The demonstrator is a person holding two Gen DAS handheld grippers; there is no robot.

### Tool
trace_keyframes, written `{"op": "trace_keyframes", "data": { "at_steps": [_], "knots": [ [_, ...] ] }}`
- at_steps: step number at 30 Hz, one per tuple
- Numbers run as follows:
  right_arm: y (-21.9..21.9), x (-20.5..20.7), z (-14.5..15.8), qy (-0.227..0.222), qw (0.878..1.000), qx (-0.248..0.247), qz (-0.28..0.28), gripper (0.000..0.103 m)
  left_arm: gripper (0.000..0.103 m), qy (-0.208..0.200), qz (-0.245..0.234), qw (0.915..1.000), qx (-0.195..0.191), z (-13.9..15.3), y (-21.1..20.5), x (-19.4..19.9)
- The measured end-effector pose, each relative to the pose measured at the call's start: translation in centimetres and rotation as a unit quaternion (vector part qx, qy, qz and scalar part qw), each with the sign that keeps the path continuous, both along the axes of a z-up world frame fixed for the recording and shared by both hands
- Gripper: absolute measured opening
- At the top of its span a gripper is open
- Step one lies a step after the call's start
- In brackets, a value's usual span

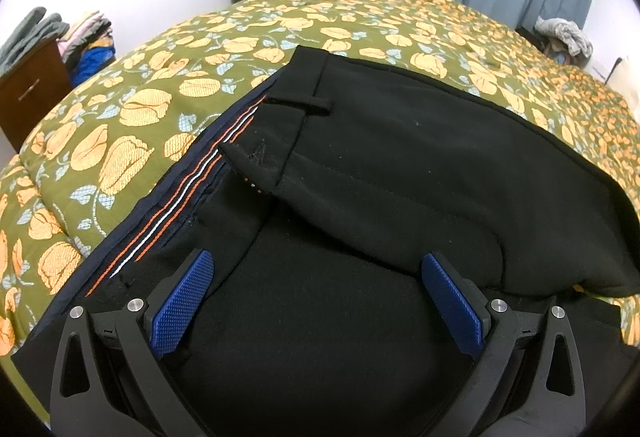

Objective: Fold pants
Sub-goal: 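Grasp the hem end of the black pant legs with the right tool and lift, then fold the held pant legs over toward the waistband with the right tool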

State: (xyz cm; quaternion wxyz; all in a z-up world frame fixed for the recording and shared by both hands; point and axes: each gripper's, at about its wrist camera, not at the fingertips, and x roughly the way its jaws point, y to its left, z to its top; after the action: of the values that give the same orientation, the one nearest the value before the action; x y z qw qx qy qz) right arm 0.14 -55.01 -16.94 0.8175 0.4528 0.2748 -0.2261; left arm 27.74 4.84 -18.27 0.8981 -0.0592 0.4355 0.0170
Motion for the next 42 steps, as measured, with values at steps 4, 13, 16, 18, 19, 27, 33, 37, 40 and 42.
{"op": "trace_keyframes", "data": {
  "at_steps": [4, 13, 16, 18, 19, 27, 33, 37, 40, 42],
  "knots": [
    [-2.0, -0.8, -1.3, -0.016, 0.997, 0.047, -0.057, 0.019, 0.103, -0.003, 0.001, 1.0, 0.003, 0.0, -0.1, -0.1],
    [-0.7, 0.0, 4.5, 0.0, 0.998, -0.057, 0.009, 0.005, 0.103, 0.003, 0.0, 1.0, -0.001, 0.1, -0.1, 0.0],
    [-1.4, 0.9, 3.3, 0.033, 0.997, -0.055, 0.03, 0.008, 0.103, 0.002, 0.001, 1.0, 0.002, 0.1, -0.2, 0.1],
    [-1.8, 1.0, 1.8, 0.044, 0.998, -0.042, 0.027, 0.019, 0.103, 0.002, 0.001, 1.0, 0.004, 0.1, -0.2, 0.1],
    [-2.1, 1.0, 1.0, 0.042, 0.998, -0.034, 0.026, 0.031, 0.103, 0.001, 0.001, 1.0, 0.004, 0.1, -0.2, 0.1],
    [-2.3, -0.8, 0.0, -0.015, 0.999, -0.029, -0.022, 0.045, 0.103, 0.001, 0.001, 1.0, 0.005, 0.1, -0.2, 0.1],
    [-4.2, -0.8, -0.5, -0.025, 0.997, 0.009, -0.068, 0.045, 0.103, 0.001, 0.001, 1.0, 0.006, 0.1, -0.1, 0.1],
    [-4.4, -1.1, 0.3, -0.045, 0.996, 0.032, -0.074, 0.054, 0.103, 0.001, 0.001, 1.0, 0.006, 0.1, -0.1, 0.1],
    [-3.9, -0.9, 0.7, -0.044, 0.997, 0.021, -0.062, 0.059, 0.103, 0.0, 0.001, 1.0, 0.007, 0.1, -0.1, 0.1],
    [-3.9, -0.6, 0.6, -0.038, 0.998, 0.017, -0.054, 0.059, 0.103, 0.0, 0.001, 1.0, 0.008, 0.1, -0.1, 0.1]
  ]
}}
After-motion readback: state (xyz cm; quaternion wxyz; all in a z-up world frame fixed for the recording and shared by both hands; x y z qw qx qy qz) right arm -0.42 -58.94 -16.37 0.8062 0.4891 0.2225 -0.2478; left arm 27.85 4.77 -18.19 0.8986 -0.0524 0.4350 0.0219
